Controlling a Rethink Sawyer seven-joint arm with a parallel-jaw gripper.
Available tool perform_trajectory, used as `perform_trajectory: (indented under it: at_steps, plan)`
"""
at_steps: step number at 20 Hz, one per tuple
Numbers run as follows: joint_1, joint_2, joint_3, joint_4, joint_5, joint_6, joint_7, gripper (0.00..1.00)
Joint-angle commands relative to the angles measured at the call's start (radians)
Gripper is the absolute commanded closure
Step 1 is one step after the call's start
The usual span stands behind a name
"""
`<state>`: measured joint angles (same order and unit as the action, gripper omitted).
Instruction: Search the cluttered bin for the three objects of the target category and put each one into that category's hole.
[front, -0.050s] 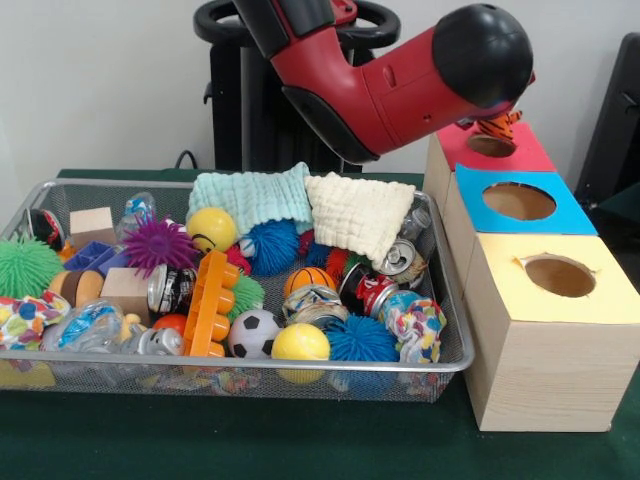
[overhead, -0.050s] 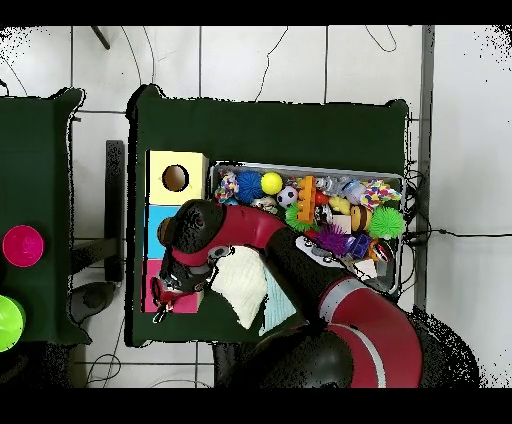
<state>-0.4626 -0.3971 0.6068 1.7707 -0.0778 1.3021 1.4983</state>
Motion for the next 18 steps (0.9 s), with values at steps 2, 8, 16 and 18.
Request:
perform_trajectory:
  at_steps: [2, 8, 16, 18]
  plan:
    - [-0.007, -0.038, -0.069, 0.020, 0.032, 0.025, 0.150, 1.00]
    - [-0.003, -0.042, -0.078, 0.028, 0.030, 0.005, 0.141, 1.00]
    - [-0.010, -0.023, -0.066, 0.027, 0.050, -0.008, 0.127, 1.00]
    - [-0.011, -0.018, -0.062, 0.025, 0.054, -0.010, 0.124, 1.00]
